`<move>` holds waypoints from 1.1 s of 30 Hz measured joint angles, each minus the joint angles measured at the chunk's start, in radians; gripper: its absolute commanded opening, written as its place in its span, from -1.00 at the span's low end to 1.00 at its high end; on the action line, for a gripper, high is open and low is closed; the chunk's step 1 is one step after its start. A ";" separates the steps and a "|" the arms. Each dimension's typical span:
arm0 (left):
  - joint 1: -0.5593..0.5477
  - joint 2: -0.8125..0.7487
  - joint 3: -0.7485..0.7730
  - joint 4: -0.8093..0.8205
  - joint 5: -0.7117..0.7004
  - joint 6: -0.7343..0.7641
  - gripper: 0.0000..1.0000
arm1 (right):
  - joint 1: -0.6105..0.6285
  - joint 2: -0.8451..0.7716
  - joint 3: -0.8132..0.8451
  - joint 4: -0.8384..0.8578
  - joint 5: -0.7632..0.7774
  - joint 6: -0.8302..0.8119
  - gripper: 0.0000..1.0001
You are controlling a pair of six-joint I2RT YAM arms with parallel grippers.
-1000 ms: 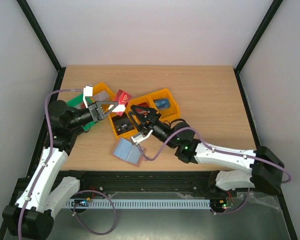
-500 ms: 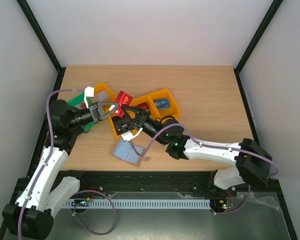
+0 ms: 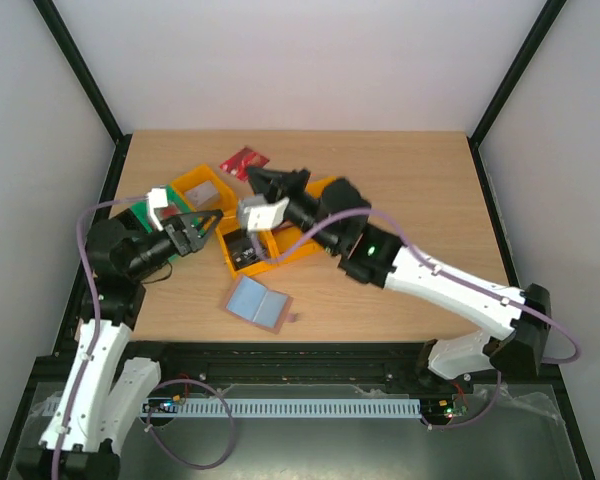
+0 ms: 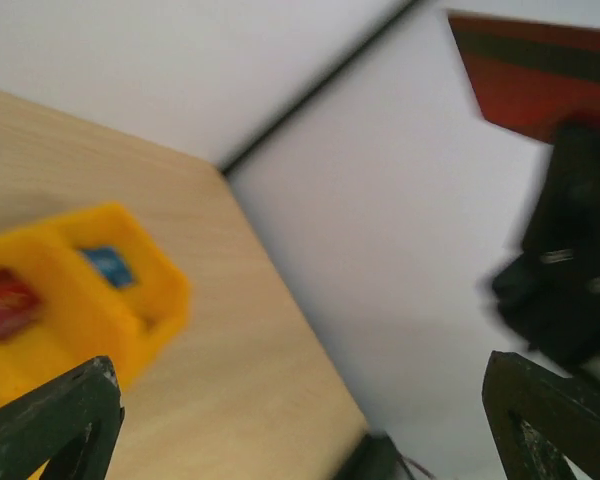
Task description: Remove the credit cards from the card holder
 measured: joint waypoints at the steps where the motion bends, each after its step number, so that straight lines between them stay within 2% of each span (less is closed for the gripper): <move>1: 0.027 -0.026 -0.014 -0.029 -0.047 0.011 0.99 | -0.021 0.007 0.093 -0.134 -0.002 0.081 -0.97; 5: 0.125 -0.135 -0.105 -0.126 -0.290 0.053 0.99 | -0.117 0.086 0.343 -0.520 -0.011 0.322 -0.97; 7: 0.169 -0.193 -0.165 -0.159 -0.398 0.066 0.99 | -0.155 0.156 0.404 -0.658 -0.023 0.402 -0.97; 11: 0.243 -0.251 -0.263 -0.197 -0.534 0.072 0.99 | -0.211 0.347 0.476 -0.850 -0.048 0.484 -0.97; 15: 0.273 -0.291 -0.335 -0.198 -0.603 0.087 0.99 | -0.249 0.540 0.557 -0.988 -0.056 0.519 -0.97; 21: 0.288 -0.373 -0.406 -0.188 -0.673 0.132 0.99 | -0.291 0.690 0.628 -1.038 -0.047 0.526 -0.97; 29: 0.314 -0.383 -0.439 -0.148 -0.708 0.139 0.99 | -0.306 0.742 0.628 -1.026 0.031 0.484 -0.97; 33: 0.314 -0.383 -0.446 -0.138 -0.709 0.138 0.99 | -0.306 0.751 0.606 -0.969 0.087 0.455 -0.97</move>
